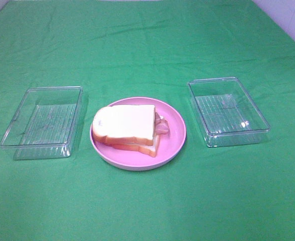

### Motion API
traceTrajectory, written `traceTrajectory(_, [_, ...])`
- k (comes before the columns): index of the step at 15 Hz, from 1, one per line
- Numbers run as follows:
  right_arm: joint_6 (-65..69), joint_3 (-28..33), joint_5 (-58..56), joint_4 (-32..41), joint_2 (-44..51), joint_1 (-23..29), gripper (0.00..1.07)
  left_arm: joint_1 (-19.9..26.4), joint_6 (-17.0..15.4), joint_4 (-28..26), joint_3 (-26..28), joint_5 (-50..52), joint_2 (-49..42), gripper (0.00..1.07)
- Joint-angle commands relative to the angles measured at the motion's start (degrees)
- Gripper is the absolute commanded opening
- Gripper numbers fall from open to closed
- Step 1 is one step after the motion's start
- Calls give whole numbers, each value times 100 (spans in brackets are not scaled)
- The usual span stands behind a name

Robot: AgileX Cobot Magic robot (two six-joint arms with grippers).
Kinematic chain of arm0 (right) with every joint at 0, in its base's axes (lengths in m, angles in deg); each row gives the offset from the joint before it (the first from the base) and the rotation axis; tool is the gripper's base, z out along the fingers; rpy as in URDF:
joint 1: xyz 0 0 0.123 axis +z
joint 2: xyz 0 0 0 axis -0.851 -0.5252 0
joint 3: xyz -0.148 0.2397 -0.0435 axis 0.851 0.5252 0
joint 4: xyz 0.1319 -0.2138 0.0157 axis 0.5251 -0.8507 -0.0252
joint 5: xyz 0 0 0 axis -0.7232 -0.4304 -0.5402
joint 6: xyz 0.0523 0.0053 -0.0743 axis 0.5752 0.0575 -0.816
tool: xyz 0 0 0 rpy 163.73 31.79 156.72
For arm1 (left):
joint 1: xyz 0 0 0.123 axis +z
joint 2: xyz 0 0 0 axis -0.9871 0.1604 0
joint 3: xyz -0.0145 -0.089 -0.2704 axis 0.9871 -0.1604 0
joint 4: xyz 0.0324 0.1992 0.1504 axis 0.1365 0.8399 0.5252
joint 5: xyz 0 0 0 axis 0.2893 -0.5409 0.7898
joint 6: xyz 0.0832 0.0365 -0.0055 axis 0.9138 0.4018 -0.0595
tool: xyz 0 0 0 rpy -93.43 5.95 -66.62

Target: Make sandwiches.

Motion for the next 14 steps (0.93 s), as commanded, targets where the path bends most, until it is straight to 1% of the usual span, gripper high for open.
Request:
traceTrajectory(1, [-34,0,74,-6,-11,-6,75,0,-29,-23,-384,332,-447,81])
traceTrajectory(2, [-34,0,74,-6,-11,-6,75,0,-23,-6,-378,596,-596,81])
traceTrajectory(4, [-34,0,74,11,-11,-6,75,0,-46,132,-567,848,-653,81])
traceTrajectory(14, [-34,0,74,34,-17,-11,75,0,-40,103,-550,854,-653,81])
